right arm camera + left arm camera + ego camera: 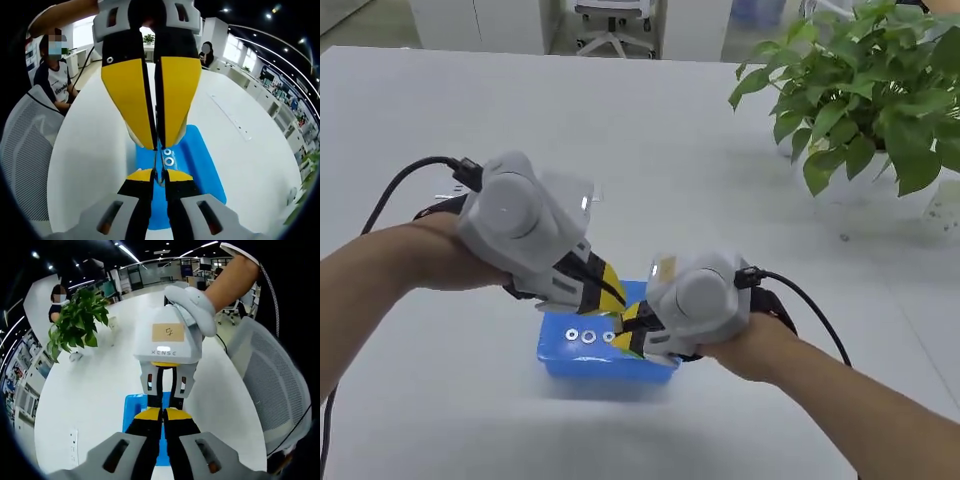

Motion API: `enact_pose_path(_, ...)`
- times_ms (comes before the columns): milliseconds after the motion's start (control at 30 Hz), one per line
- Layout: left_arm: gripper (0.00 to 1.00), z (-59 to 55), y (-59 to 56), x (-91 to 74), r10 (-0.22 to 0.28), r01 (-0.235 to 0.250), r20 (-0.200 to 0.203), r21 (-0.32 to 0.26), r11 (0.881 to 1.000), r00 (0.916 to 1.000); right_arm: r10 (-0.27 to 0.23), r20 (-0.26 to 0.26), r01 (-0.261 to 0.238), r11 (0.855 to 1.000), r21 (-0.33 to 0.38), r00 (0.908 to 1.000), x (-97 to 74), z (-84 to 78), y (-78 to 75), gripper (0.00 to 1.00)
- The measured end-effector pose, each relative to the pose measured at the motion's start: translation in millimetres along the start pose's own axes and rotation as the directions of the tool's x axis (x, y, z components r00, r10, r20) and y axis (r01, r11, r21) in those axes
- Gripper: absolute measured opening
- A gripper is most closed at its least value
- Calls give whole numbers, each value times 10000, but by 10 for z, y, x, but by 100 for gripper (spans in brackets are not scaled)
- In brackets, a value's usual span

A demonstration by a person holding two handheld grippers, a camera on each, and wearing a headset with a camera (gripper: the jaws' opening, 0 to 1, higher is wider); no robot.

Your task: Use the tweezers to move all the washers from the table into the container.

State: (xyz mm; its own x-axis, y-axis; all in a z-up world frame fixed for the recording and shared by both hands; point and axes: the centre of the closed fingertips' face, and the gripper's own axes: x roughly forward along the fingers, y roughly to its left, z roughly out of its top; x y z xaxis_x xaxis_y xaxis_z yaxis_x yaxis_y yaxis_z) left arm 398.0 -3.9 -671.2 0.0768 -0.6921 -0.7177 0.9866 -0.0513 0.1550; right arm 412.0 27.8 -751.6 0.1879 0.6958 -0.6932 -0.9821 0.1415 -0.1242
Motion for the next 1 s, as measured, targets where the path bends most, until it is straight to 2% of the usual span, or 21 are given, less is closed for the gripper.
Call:
enact_pose_path(533, 5, -106, 124, 226, -388, 388, -9, -104, 9992, 9992, 160, -223, -145, 9978, 645, 9996, 87, -222, -86, 10)
enact_pose_path(1000, 5, -145, 149, 342, -626, 626, 20, -198, 9978, 9980, 244, -368, -204, 9943, 1047, 9990, 137, -341, -119, 10)
